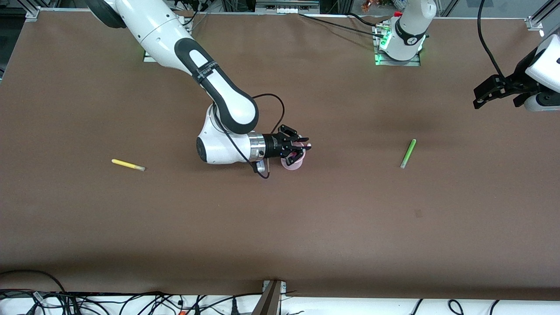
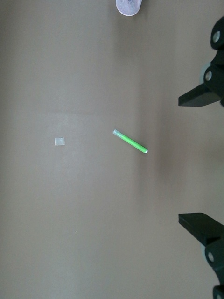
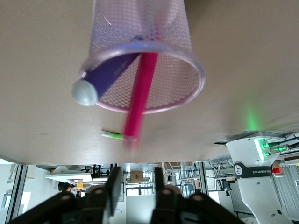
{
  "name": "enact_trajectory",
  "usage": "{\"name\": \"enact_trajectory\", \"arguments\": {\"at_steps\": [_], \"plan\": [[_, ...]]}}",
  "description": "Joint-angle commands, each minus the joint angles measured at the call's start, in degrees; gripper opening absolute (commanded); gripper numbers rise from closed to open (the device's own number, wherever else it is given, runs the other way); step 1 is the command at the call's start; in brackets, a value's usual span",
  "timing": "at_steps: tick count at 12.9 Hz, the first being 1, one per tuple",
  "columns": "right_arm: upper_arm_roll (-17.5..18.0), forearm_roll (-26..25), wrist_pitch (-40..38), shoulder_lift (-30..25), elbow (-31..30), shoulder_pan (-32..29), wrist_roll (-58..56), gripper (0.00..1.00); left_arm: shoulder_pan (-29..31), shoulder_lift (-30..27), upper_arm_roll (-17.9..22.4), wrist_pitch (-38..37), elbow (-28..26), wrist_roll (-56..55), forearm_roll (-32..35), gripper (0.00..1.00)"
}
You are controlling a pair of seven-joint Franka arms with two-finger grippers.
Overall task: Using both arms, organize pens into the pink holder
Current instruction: 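Open the right gripper to release the pink marker in the holder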
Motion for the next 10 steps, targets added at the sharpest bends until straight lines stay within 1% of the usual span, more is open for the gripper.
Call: {"name": "enact_trajectory", "arguments": {"at_steps": [1,4,5,7,8,10], "plan": [[0.23,1.42,-0.12,-0.2,-0.17,-0.65,-1.95,0.97,0.25,-0.73,-0.06,0.01,-0.37,0.3,-0.31,1.0],[0.14,0.63,-0.3,-1.17,0.18,-1.52,-1.51,0.99,0.25,-0.73,0.03,0.01,-0.37,0.39,-0.31,1.0],[0.05,-1.29,-0.21,-2.56,0.18,-1.53,-1.51,0.99,0.25,-0.73,0.03,0.01,-0.37,0.39,-0.31,1.0],[-0.82,-9.53,-0.3,-5.03,0.18,-1.79,-1.68,0.99,0.25,-0.73,-0.06,-0.08,-0.46,0.39,-0.39,1.0],[-1.52,-12.35,-0.47,-6.17,0.18,-1.88,-2.03,1.0,0.34,-0.73,0.03,-0.43,-0.37,0.39,-0.39,1.0],[-3.8,-17.46,-3.97,-8.72,0.18,-1.96,-3.78,1.0,0.34,-0.73,0.03,-0.69,-0.37,0.39,-0.31,1.0]]}}
